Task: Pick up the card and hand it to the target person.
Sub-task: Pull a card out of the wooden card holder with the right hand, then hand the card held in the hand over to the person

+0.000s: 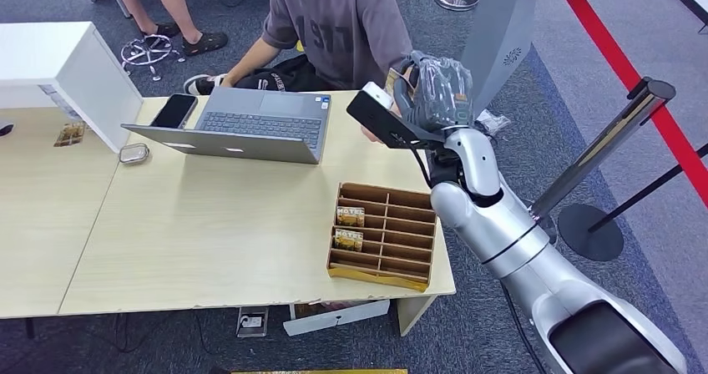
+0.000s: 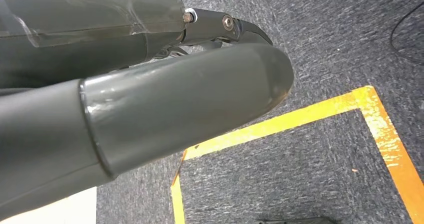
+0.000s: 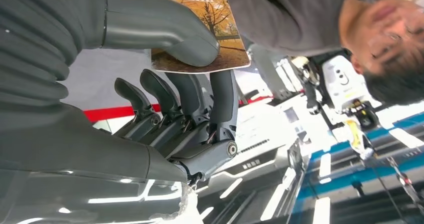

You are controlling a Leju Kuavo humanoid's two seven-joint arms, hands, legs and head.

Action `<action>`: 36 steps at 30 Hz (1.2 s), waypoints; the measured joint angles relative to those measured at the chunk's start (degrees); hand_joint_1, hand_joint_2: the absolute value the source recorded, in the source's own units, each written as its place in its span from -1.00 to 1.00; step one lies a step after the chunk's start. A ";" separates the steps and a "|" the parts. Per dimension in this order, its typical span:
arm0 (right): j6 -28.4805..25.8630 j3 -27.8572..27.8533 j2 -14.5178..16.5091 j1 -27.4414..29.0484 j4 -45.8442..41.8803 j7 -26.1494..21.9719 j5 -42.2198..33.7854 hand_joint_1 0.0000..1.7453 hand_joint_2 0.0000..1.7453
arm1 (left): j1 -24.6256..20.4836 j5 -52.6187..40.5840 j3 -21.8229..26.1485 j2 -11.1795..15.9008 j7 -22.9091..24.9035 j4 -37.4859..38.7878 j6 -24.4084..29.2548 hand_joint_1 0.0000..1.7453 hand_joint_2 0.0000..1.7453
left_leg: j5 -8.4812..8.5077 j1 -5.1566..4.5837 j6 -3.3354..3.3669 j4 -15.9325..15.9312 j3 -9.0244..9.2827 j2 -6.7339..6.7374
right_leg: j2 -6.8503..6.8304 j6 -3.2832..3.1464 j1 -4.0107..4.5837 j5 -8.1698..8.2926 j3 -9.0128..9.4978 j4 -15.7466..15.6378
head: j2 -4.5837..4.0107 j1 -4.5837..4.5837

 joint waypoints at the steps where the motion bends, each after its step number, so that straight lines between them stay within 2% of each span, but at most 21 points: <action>1: -0.19 0.00 0.29 0.05 1.21 -0.24 -0.18 0.76 1.00 | -0.08 -0.09 0.00 0.00 0.10 0.00 -0.06 -1.00 -1.00 | 0.00 0.00 0.00 0.00 0.00 0.00 | 0.00 0.00 0.00 0.00 0.00 0.00 | 0.00 -0.01; 9: -1.57 0.16 2.97 1.64 10.08 -1.07 -0.44 0.72 1.00 | -0.26 -0.62 0.00 0.00 0.52 0.00 -0.24 -1.00 -1.00 | 0.00 0.00 0.00 0.00 -0.01 0.00 | 0.01 0.00 0.00 0.00 -0.01 0.00 | 0.00 -0.01; 13: -1.88 0.39 3.86 2.25 12.89 -0.83 -0.08 0.56 1.00 | -0.27 -0.74 0.00 0.00 0.60 0.00 -0.24 -1.00 -1.00 | 0.00 0.00 0.00 0.00 -0.01 0.00 | 0.00 0.00 0.00 0.00 -0.01 0.00 | 0.00 -0.01; 15: -1.93 0.46 4.16 2.42 13.93 -1.12 -0.66 0.30 1.00 | -0.27 -0.80 0.00 0.00 0.66 0.00 -0.24 -1.00 -1.00 | 0.00 0.00 0.00 0.00 0.00 0.00 | 0.00 0.00 0.00 0.00 -0.01 0.00 | 0.00 0.00; 18: -1.88 0.50 4.41 2.70 14.99 -1.82 -1.92 -0.62 1.00 | -0.27 -0.88 0.00 0.01 0.68 0.00 -0.24 -1.00 -1.00 | 0.00 0.00 0.00 0.00 0.00 0.00 | 0.01 0.00 0.00 0.00 -0.01 0.00 | 0.00 0.01; 19: -1.81 0.52 4.49 2.82 15.21 -1.95 -2.19 -0.87 1.00 | -0.27 -0.92 0.00 0.01 0.68 0.00 -0.24 -1.00 -1.00 | 0.00 0.00 0.00 0.00 0.00 0.00 | 0.01 0.00 0.00 0.00 -0.01 0.00 | 0.00 0.01; 20: -1.73 0.55 4.59 2.94 15.41 -2.05 -2.40 -0.99 1.00 | -0.27 -0.95 0.00 0.02 0.68 0.00 -0.24 -1.00 -1.00 | 0.00 0.00 0.00 0.00 0.00 0.00 | 0.01 0.00 0.00 0.00 -0.01 0.00 | 0.00 0.01; 30: 1.05 0.87 5.16 3.87 16.49 -1.76 -4.81 -1.00 1.00 | -0.26 -0.96 0.00 0.02 0.63 0.00 -0.21 -1.00 -1.00 | 0.00 0.00 0.00 0.00 0.00 0.00 | 0.01 0.00 0.00 0.00 -0.01 0.00 | 0.00 0.00; 36: -2.74 0.56 5.24 5.41 15.26 -4.20 -11.89 -1.00 1.00 | 0.00 -0.49 0.01 0.04 0.18 0.00 0.16 -1.00 -1.00 | 0.00 0.00 0.00 0.00 0.00 0.00 | 0.01 0.00 0.00 0.00 -0.01 0.00 | 0.00 0.00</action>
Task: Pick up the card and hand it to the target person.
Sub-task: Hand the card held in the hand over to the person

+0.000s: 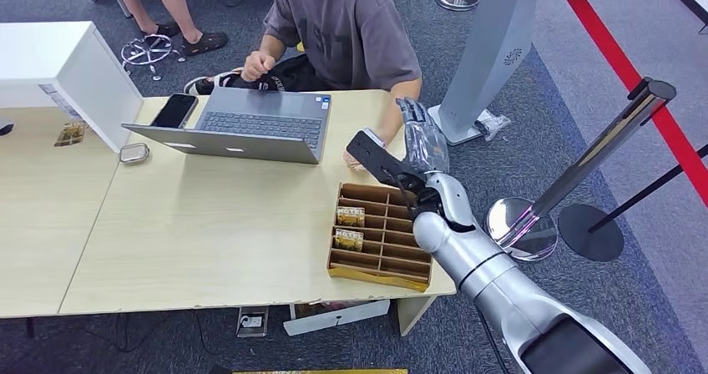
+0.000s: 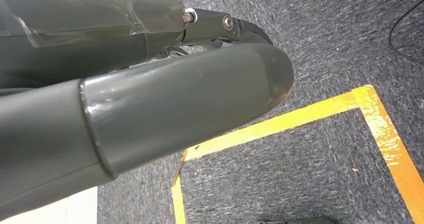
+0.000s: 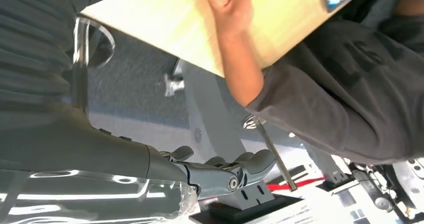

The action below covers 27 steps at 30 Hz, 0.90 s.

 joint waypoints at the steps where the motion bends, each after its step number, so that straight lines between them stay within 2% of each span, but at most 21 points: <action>1: -1.12 -0.25 -0.01 0.53 -0.71 -0.60 -1.49 -1.00 1.00 | 0.11 0.14 0.01 0.02 -0.17 0.00 0.12 -1.00 -1.00 | 0.00 0.00 0.00 0.00 0.00 0.00 | 0.00 0.00 0.00 0.00 0.00 0.00 | 0.00 0.00; 4: -4.39 -1.37 -0.09 2.67 -3.84 -2.59 -6.88 -1.00 1.00 | 0.61 0.75 0.06 0.13 -0.82 0.00 0.58 -1.00 -1.00 | 0.00 0.00 0.00 0.00 0.01 0.01 | 0.00 0.00 0.00 0.00 -0.01 0.00 | 0.00 0.01; 8: -5.45 -3.27 -0.43 6.39 -9.88 -4.25 -13.78 -1.00 1.00 | 1.65 1.48 0.15 0.18 -1.67 0.02 1.09 -1.00 -1.00 | -0.01 0.00 0.00 0.00 0.01 0.01 | 0.01 0.00 0.00 0.00 -0.03 -0.01 | 0.00 -0.01; 13: -6.28 -5.19 -1.61 10.25 -18.26 -4.60 -16.66 -1.00 1.00 | 2.56 1.85 0.19 0.22 -2.17 0.09 1.39 -1.00 -1.00 | -0.01 0.00 0.00 0.00 0.01 0.01 | 0.01 0.00 0.00 0.00 -0.04 -0.01 | 0.00 0.00; 19: -7.33 -6.68 -2.56 15.90 -27.22 -6.83 -24.21 -1.00 1.00 | 2.95 2.85 0.31 0.22 -2.86 0.17 2.16 -1.00 -1.00 | -0.01 0.00 0.00 0.00 0.02 0.01 | 0.01 0.00 0.00 0.00 -0.03 -0.01 | 0.00 0.01; 27: -8.12 -6.68 -2.92 22.95 -33.81 -10.17 -30.30 -1.00 1.00 | 2.96 3.55 0.66 0.22 -2.86 0.17 2.46 -1.00 -1.00 | -0.03 0.00 -0.03 -0.02 0.01 0.02 | 0.00 0.00 0.00 0.00 -0.02 -0.02 | 0.00 0.00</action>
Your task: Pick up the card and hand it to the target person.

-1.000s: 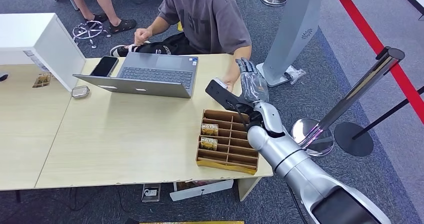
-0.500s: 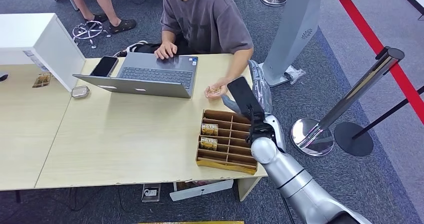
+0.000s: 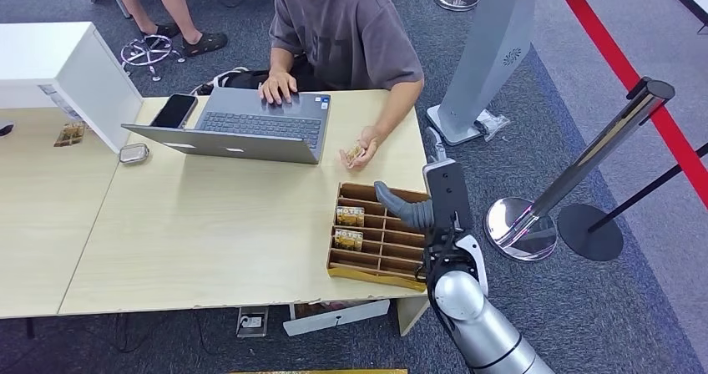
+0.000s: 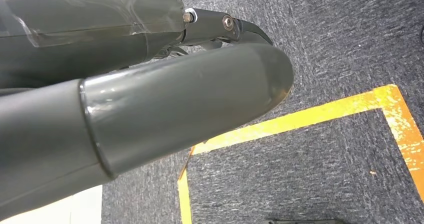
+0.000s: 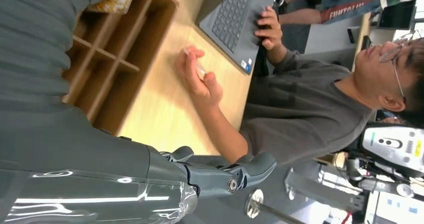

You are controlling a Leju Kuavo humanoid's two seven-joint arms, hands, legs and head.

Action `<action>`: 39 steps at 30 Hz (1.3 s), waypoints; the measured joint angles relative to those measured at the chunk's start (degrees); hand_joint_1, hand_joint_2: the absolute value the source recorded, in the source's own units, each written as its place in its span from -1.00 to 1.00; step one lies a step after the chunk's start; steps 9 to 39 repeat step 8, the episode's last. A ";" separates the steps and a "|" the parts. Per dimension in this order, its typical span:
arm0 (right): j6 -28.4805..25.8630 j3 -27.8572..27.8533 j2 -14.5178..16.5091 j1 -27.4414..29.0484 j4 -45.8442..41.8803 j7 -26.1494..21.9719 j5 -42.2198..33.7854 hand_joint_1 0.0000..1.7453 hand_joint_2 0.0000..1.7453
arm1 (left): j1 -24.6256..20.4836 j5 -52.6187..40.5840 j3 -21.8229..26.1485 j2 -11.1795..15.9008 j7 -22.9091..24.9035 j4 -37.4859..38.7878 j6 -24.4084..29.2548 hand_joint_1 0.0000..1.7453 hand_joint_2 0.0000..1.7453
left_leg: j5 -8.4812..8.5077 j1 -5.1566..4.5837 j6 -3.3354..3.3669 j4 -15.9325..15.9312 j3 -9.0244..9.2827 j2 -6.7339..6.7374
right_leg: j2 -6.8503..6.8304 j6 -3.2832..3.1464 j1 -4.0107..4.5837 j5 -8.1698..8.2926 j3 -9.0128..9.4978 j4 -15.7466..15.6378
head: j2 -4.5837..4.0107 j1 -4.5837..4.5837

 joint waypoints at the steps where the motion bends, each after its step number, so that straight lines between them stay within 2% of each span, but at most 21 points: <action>1: -0.09 0.08 0.03 0.83 -0.34 -0.53 -0.71 -1.00 1.00 | 0.00 0.02 0.01 0.00 0.07 0.00 0.01 -1.00 -1.00 | 0.00 0.00 0.00 0.00 0.00 0.00 | -0.01 0.00 0.00 0.00 0.00 0.00 | 0.00 0.01; 8: -0.95 0.39 0.59 4.51 -0.72 -2.47 -2.34 -1.00 1.00 | -0.01 0.16 0.01 0.00 0.20 0.00 0.03 -1.00 -1.00 | 0.00 0.00 0.00 -0.01 0.00 0.00 | 0.00 0.00 0.00 0.00 0.01 0.00 | 0.00 0.00; 39: -0.95 0.39 0.59 4.51 -0.72 -2.47 -2.34 -1.00 1.00 | -0.01 0.16 0.01 0.00 0.20 0.00 0.03 -1.00 -1.00 | 0.00 0.00 0.00 -0.01 0.00 0.00 | 0.00 0.00 0.00 0.00 0.01 0.00 | 0.00 0.00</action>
